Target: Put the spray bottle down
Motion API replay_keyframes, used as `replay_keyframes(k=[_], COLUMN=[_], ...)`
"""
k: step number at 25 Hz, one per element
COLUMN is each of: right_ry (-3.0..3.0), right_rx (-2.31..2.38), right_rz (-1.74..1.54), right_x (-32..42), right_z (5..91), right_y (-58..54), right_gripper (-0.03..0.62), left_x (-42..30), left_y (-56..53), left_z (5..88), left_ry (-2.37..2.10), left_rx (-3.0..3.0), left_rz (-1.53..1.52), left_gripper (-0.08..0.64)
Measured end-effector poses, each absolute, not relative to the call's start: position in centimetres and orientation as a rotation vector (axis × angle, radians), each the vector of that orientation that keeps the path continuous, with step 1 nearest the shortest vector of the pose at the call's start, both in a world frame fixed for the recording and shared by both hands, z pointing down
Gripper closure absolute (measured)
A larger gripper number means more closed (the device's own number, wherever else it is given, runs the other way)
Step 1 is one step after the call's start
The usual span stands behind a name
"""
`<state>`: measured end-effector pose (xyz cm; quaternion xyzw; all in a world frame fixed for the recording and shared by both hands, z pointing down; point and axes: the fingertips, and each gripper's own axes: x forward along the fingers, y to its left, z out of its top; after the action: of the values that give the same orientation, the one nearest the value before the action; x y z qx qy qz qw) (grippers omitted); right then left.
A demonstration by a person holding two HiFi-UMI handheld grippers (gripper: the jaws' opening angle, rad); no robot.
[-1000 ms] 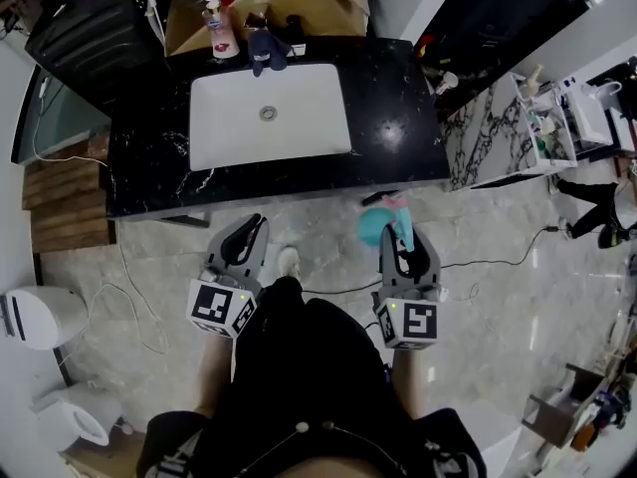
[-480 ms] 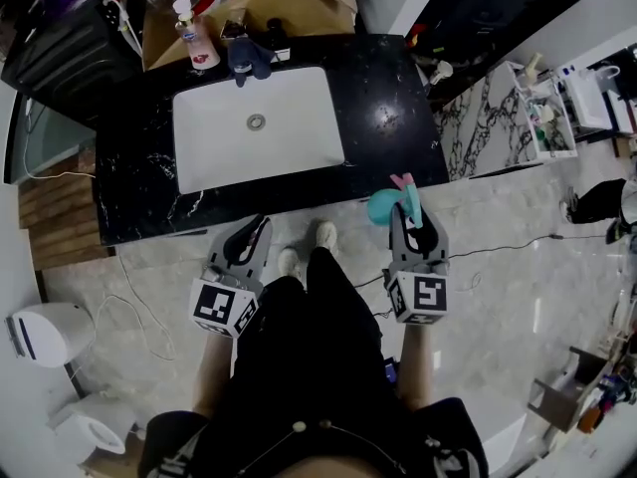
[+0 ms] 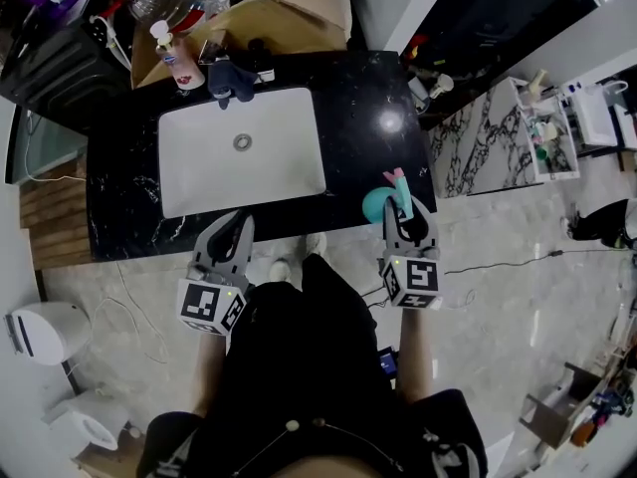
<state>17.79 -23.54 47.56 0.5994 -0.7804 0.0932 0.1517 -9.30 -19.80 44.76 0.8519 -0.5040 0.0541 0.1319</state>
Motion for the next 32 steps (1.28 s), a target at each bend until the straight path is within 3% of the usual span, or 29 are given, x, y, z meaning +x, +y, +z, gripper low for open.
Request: replay_keyframes(k=[11,32], right_ry=[-2.295,-2.292], right_rx=[1.676,1.678], right_rz=[0.326,0.395], right_x=[19.8,20.4], right_z=[49.8,50.1], right_y=[-29.2,-29.2], right_gripper=[0.454,0.453], left_x=[-3.0,-3.0], left_y=[-25.3,-25.7], left_z=[45.1,45.5], left_ry=[-1.396,-1.402], left_rx=[2.511,2.502], left_rz=[0.201,0.196], left_gripper=[0.523,0.523])
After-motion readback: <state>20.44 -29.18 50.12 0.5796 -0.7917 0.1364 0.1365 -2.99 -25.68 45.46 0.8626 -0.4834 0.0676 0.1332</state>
